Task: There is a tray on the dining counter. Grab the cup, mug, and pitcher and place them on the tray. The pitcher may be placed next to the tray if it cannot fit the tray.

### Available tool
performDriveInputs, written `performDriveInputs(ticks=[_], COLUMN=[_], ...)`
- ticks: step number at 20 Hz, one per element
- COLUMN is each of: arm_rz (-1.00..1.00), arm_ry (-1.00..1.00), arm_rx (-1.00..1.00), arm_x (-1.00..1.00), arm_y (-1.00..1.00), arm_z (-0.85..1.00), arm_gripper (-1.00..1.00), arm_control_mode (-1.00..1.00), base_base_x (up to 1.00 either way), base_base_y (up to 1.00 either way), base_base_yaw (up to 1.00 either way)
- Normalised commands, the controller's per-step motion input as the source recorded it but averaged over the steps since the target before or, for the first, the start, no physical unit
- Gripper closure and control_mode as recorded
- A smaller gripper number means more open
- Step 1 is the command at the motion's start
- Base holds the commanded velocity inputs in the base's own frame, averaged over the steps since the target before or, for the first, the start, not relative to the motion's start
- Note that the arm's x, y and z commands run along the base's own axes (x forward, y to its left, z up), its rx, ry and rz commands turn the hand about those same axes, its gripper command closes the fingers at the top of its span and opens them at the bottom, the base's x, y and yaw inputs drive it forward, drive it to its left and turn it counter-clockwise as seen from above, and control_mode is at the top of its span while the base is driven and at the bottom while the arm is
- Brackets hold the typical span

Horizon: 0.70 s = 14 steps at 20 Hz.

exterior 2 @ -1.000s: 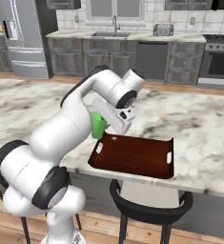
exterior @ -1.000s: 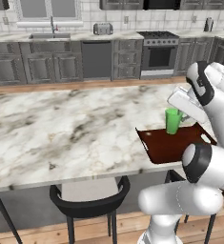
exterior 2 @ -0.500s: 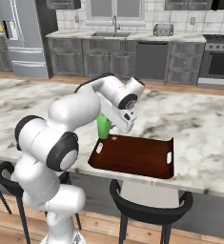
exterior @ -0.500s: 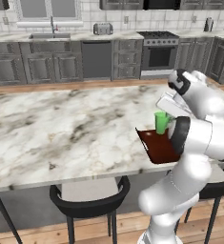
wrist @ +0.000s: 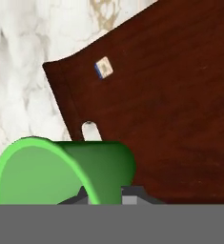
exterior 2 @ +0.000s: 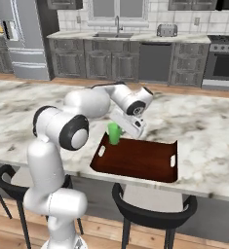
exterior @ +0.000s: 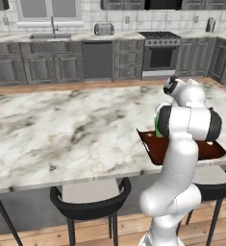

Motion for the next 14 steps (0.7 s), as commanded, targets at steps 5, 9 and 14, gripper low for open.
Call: performDriveInputs(ticks=[5,9,14], arm_rz=[0.04,0.02,0.00], arm_ry=[0.00,0.00,0.00], arm_rx=[0.00,0.00,0.00], arm_x=[0.62,0.63,0.52], arm_y=[-0.14,-0.01,0.00], arm_z=[-0.51,-0.48,-0.37], arm_gripper=[1.00,1.00,1.00], arm_control_mode=[-1.00,-1.00,-1.00], base_base_x=[0.00,0.00,0.00], base_base_y=[0.00,0.00,0.00], base_base_yaw=[0.00,0.00,0.00])
